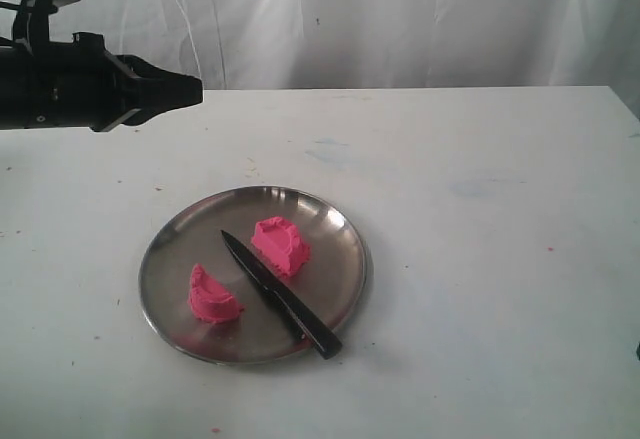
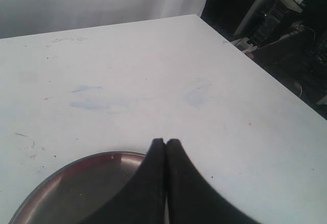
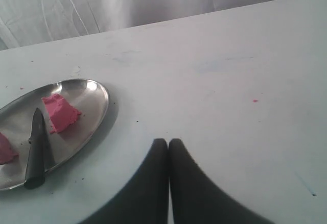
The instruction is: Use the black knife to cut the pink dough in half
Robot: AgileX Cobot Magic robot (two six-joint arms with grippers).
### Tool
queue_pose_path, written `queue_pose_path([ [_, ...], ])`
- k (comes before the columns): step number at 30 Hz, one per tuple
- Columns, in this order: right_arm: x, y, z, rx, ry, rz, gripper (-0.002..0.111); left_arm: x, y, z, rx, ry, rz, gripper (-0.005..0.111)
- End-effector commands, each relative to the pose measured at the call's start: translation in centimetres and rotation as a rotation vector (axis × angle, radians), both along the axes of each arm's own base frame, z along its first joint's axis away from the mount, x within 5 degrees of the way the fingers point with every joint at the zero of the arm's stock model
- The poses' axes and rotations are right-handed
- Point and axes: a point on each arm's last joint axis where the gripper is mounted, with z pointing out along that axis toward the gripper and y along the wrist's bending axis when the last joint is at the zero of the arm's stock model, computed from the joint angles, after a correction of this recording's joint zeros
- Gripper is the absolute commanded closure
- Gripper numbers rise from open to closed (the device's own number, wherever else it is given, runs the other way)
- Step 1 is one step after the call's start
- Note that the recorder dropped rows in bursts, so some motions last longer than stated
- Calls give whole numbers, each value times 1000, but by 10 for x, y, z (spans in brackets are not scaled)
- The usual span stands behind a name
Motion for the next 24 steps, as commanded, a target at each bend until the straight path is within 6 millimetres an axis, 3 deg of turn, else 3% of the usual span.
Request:
queue_pose_path([
  [1, 0, 0, -2, 0, 2, -7, 108, -4, -2, 4, -23, -8, -6, 107],
  [6, 0, 0, -2, 0, 4, -5, 108, -5, -1, 7, -19, -20, 1, 107],
  [9, 0, 0, -2, 0, 4, -5, 108, -22, 5, 20, 154, -107, -2, 107],
  [12, 0, 0, -2, 0, 4, -5, 108, -53, 8, 29, 164, -142, 8, 107],
  [19, 0, 0, -2, 0, 4, -5, 108, -131, 27, 54, 101, -316, 227, 107],
  [21, 0, 0, -2, 0, 4, -5, 108, -149, 34, 53, 117, -342, 291, 107],
  [24, 0, 0, -2, 0, 4, -5, 108, -176, 46, 39, 78, -235, 417, 107],
])
